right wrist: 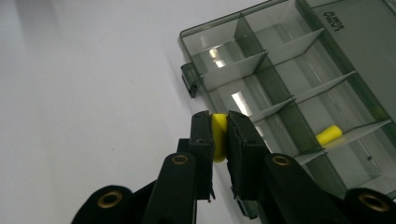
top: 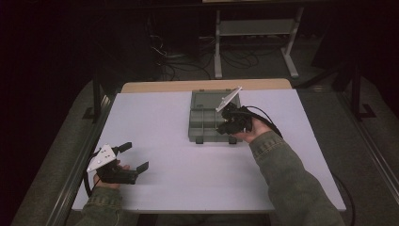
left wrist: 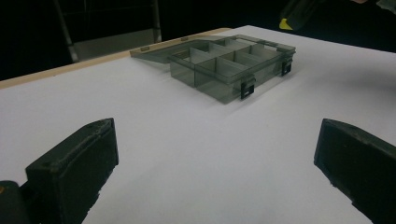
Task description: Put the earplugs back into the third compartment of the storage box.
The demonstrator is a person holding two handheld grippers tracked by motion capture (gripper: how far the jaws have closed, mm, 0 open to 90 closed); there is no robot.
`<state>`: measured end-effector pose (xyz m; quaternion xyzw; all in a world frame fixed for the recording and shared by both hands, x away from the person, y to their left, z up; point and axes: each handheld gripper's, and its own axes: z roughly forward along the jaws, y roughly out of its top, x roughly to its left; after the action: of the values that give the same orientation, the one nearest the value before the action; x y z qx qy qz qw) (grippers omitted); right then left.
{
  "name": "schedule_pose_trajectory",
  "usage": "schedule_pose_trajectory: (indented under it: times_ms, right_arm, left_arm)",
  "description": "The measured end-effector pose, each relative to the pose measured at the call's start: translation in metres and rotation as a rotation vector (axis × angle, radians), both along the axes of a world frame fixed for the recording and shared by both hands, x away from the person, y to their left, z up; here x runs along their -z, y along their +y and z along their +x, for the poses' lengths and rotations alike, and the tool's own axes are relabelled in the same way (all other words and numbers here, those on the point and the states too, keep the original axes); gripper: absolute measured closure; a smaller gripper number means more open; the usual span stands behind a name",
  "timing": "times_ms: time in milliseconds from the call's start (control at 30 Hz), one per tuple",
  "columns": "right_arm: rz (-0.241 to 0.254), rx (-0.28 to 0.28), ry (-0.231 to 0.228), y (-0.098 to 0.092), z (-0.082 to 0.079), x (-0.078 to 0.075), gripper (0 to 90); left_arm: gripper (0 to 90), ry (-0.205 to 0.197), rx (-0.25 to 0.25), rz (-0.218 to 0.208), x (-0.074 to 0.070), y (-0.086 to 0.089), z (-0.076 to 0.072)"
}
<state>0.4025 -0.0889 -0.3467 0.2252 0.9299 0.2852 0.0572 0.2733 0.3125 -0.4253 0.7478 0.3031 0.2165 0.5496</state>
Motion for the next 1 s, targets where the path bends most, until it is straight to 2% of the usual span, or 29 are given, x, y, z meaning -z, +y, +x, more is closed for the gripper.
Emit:
schedule_pose_trajectory:
  times_ms: [233,333,533,700,1000]
  right_arm:
    - [0.003,0.031,-0.005,-0.002,0.020,0.001,79.7]
    - [-0.013,0.049,-0.026,-0.003,0.028,0.006,79.7]
    - [-0.011,0.100,-0.017,-0.007,0.044,0.019,79.7]
    - [-0.012,0.112,-0.042,-0.008,0.051,0.025,79.7]
    - [-0.009,0.158,-0.047,-0.005,0.069,0.035,79.7]
  left_arm:
    - [0.0,0.003,0.001,-0.004,0.000,0.000,0.000]
    - [0.0,0.001,0.003,-0.005,0.000,0.000,0.001]
    - [0.0,-0.001,0.002,-0.007,0.000,0.000,0.000]
    - [0.0,-0.001,0.001,-0.005,0.000,0.000,0.001]
    - [0.0,-0.002,0.004,-0.009,0.000,0.000,0.001]
